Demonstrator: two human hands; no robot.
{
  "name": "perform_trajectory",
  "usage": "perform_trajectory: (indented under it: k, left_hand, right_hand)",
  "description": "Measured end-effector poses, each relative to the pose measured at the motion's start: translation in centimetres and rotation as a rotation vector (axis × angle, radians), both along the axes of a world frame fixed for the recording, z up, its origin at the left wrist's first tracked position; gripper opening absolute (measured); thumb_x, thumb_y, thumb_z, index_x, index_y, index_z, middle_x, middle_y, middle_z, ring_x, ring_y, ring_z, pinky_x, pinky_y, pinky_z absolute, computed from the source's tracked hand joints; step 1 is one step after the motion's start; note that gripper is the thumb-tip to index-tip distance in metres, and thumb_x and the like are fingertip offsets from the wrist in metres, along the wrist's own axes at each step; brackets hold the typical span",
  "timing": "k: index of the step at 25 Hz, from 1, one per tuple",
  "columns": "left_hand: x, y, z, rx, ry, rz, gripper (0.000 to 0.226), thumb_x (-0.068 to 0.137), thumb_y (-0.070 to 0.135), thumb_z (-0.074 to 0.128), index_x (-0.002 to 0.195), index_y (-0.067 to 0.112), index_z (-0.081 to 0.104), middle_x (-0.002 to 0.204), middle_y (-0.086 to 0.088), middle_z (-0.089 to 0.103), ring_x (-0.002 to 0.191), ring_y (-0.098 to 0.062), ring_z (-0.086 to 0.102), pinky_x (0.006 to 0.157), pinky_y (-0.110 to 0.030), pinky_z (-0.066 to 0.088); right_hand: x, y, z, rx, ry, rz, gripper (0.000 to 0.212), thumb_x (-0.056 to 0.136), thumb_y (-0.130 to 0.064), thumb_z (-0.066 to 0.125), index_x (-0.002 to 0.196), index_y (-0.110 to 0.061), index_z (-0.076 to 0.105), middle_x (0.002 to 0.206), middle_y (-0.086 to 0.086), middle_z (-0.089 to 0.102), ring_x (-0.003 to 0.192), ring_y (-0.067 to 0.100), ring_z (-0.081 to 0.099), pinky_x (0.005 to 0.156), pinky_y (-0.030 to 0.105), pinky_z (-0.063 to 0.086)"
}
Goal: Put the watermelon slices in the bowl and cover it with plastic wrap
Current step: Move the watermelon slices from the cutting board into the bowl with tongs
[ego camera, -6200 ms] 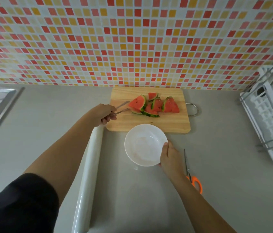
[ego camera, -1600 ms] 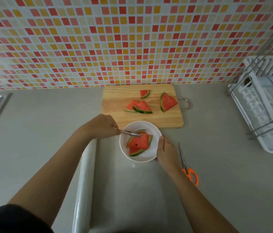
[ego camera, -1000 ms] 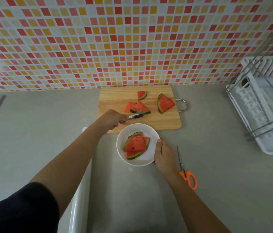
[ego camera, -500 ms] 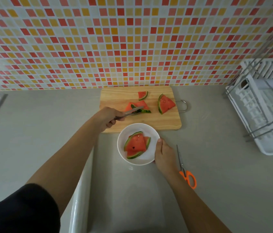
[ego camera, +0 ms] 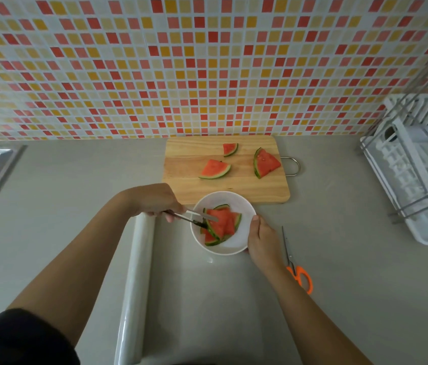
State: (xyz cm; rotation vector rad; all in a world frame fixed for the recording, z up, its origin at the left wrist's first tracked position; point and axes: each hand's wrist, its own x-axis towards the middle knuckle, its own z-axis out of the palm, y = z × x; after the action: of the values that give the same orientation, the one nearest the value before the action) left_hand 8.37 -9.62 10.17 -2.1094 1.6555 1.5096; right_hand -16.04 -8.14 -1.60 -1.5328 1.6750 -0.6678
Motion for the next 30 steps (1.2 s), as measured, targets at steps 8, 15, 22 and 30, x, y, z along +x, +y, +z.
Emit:
perform_trajectory:
  k: [8,15,22,30]
  left_hand:
    - [2.5,-0.5,4.5,-0.265,-0.33,-0.055,0.025,0.087,0.039,0.062,0.072,0.022,0.073,0.081,0.008,0.07,0.075,-0.007,0.057,0.059,-0.02,0.034]
    - [1.4,-1.4,-6.3,-0.623,-0.4,-0.032,0.043,0.093,0.029,0.06,0.131,0.01,0.057,0.116,-0.014,0.063,0.099,-0.035,0.062,0.086,-0.04,0.047]
    - [-0.3,-2.0,-9.9,-0.747,-0.432,-0.008,0.04,0.096,0.026,0.053,0.131,0.005,0.055,0.113,-0.021,0.061,0.09,-0.046,0.062,0.076,-0.048,0.048]
    - [0.4,-2.1,-8.7,-0.707,-0.059,0.348,0.02,0.094,0.025,0.058,0.102,0.015,0.074,0.083,-0.012,0.069,0.078,-0.028,0.059,0.064,-0.027,0.034]
  right_hand:
    - [0.1,0.0,-0.1,-0.019,0.001,-0.012,0.033,0.099,-0.028,0.027,0.079,-0.018,0.051,0.065,-0.009,0.05,0.064,0.015,0.05,0.056,0.029,0.033]
    - [0.1,-0.1,0.1,0.002,0.016,-0.02,0.032,0.098,-0.028,0.028,0.075,-0.018,0.048,0.062,-0.011,0.048,0.061,0.017,0.048,0.056,0.029,0.026]
    - [0.1,-0.1,0.2,0.004,0.018,-0.022,0.03,0.099,-0.026,0.029,0.076,-0.017,0.047,0.066,-0.004,0.051,0.063,0.018,0.046,0.056,0.03,0.027]
    - [0.1,0.0,0.3,0.039,-0.013,-0.015,0.031,0.099,-0.029,0.028,0.078,-0.019,0.049,0.07,-0.002,0.054,0.067,0.019,0.051,0.06,0.03,0.031]
